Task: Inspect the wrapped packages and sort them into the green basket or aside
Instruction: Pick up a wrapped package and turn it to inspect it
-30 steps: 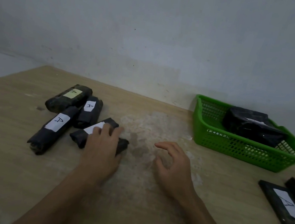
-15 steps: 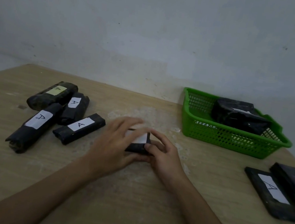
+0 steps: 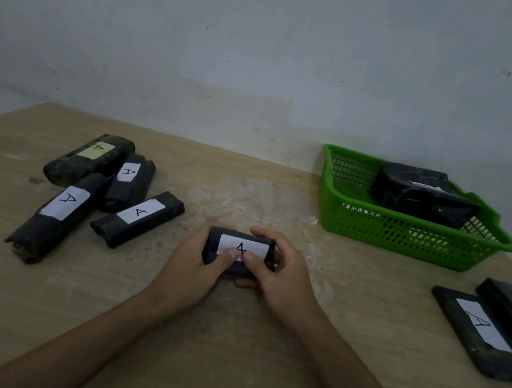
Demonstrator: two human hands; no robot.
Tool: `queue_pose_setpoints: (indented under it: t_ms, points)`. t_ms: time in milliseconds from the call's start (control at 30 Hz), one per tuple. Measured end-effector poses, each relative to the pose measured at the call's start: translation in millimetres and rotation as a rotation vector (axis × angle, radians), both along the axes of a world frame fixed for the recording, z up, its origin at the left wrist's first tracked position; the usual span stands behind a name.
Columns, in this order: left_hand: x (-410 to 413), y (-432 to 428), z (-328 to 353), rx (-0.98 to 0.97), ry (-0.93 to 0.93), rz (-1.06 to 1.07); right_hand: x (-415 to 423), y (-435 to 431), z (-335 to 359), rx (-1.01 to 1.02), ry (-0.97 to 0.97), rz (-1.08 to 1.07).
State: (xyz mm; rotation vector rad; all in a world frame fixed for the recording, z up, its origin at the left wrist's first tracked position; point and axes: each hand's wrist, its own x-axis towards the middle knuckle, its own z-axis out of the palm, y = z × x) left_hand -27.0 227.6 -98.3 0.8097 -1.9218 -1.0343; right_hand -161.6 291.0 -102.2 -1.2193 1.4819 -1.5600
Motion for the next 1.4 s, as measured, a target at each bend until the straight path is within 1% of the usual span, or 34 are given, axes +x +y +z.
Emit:
queue_pose_setpoints:
  t_ms: [200, 300, 367, 533, 600, 667, 767, 867, 933, 967, 1033, 1100, 1200, 1400]
  points:
    - [-1.3, 0.8, 0.0, -0.031, 0.003, 0.008, -2.4, 3.0, 5.5, -0.002, 0.019, -0.026]
    - [-0.3, -1.8, -1.1, -0.041, -0.001, -0.007, -2.7, 3.4, 6.7, 0.031, -0.053, -0.041]
    - [1.5, -3.4, -1.8, -0.048, 0.013, -0.012, -1.2, 3.1, 7.0, 0.049, -0.059, -0.057]
    - [4.2, -3.8, -2.1, -0.064, 0.049, -0.022, 1.6, 0.3, 3.4, 0.052, -0.181, -0.025]
    - [4.7, -3.5, -2.7, -0.068, 0.047, -0.020, 0.1, 1.2, 5.0, 0.043, -0.141, -0.025]
    - [4.5, -2.0, -1.9, -0.049, 0.055, -0.047, -3.2, 3.5, 7.9, 0.022, -0.054, -0.024]
    - [1.2, 1.7, -0.8, 0.079, 0.127, -0.083, -6.7, 6.7, 11.7, -0.040, 0.053, -0.007]
    - [-3.2, 0.9, 0.0, 0.315, 0.184, -0.059, -6.5, 9.1, 12.4, -0.100, 0.141, 0.050]
    - [-3.4, -1.8, 0.2, 0.427, 0.196, -0.058, -5.4, 9.9, 13.2, -0.104, 0.147, 0.079]
    - [-2.5, -2.4, 1.0, 0.430, 0.189, -0.056, -4.8, 9.4, 13.2, -0.085, 0.141, 0.076]
    - [-0.1, -1.8, 3.2, 0.331, 0.123, -0.026, -4.4, 7.5, 11.7, -0.009, 0.148, 0.030]
    - [1.4, -1.5, 3.6, 0.252, 0.107, 0.000, -4.2, 5.9, 9.7, 0.047, 0.164, 0.003]
    - [2.8, 0.1, 4.5, 0.199, 0.116, -0.006, -1.4, 4.7, 7.7, 0.035, 0.128, -0.007]
    - [5.0, 0.5, 8.0, 0.123, 0.084, -0.027, 0.5, 6.4, 8.9, 0.022, 0.120, -0.018]
